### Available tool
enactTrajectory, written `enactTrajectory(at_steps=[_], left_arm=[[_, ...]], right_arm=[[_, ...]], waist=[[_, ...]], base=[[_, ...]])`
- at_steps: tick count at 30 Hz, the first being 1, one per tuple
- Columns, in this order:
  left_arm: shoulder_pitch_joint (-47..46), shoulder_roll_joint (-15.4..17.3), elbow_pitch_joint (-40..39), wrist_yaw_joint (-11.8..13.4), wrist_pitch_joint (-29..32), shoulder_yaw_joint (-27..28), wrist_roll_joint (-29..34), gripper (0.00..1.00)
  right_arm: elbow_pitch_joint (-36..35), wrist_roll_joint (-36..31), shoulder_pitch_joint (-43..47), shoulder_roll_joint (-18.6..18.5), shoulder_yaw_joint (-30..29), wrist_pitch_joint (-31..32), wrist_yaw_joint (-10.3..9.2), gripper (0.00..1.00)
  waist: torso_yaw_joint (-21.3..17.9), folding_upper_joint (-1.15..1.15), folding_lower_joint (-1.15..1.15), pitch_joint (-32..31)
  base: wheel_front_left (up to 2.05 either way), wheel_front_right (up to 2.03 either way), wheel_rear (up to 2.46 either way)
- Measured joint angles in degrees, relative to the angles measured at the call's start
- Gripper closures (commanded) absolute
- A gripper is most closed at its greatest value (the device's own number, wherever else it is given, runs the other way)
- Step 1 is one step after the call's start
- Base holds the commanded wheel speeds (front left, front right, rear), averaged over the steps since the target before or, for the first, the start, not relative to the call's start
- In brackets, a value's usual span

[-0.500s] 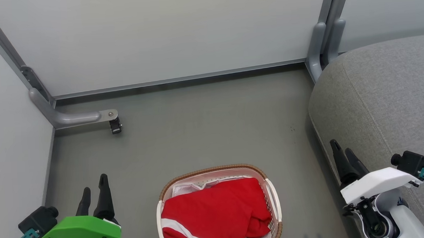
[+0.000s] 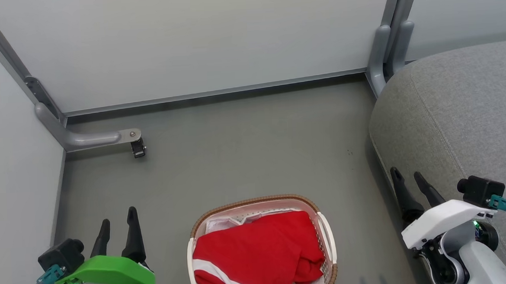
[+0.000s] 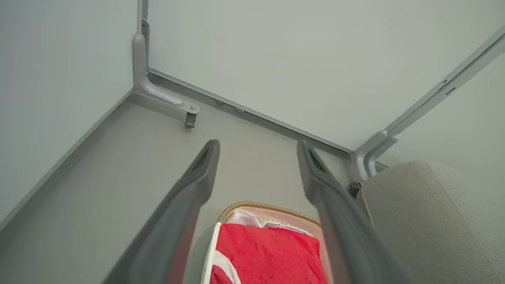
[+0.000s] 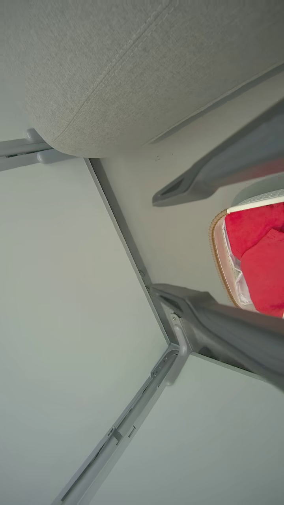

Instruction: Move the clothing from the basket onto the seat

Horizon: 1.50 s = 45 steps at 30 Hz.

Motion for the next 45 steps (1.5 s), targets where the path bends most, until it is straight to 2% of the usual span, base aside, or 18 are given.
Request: enactTrajectory(at_steps=[12, 26, 38, 45], left_arm=[[-0.09, 0.58, 0.69, 1.60, -1.94, -0.96, 7.30, 0.00], [0.04, 0.19, -1.47, 2.79, -3.94, -0.92, 15.13, 0.00], [0.55, -0.32, -2.97, 2.56, -5.47, 0.00, 20.95, 0.00], [0.83, -1.70, -3.04, 2.00, -6.24, 1.80, 23.54, 0.00]], right_arm=[[1.59, -11.17, -0.15, 0.94, -1.07, -1.96, 0.00, 0.00], [1.55, -19.72, -0.40, 1.27, -1.99, -3.97, 0.00, 0.00], [0.29, -25.57, -0.40, 1.94, -3.02, -5.48, 0.00, 0.00], [0.32, -28.41, -0.37, 2.69, -4.50, -6.32, 0.00, 0.00]], waist=[[-0.07, 0.00, 0.00, 0.19], [0.09, 0.00, 0.00, 0.29], [0.18, 0.00, 0.00, 0.21], [0.00, 0.00, 0.00, 0.22]], base=[[0.00, 0.00, 0.00], [0.00, 0.00, 0.00], [0.00, 0.00, 0.00], [0.00, 0.00, 0.00]])
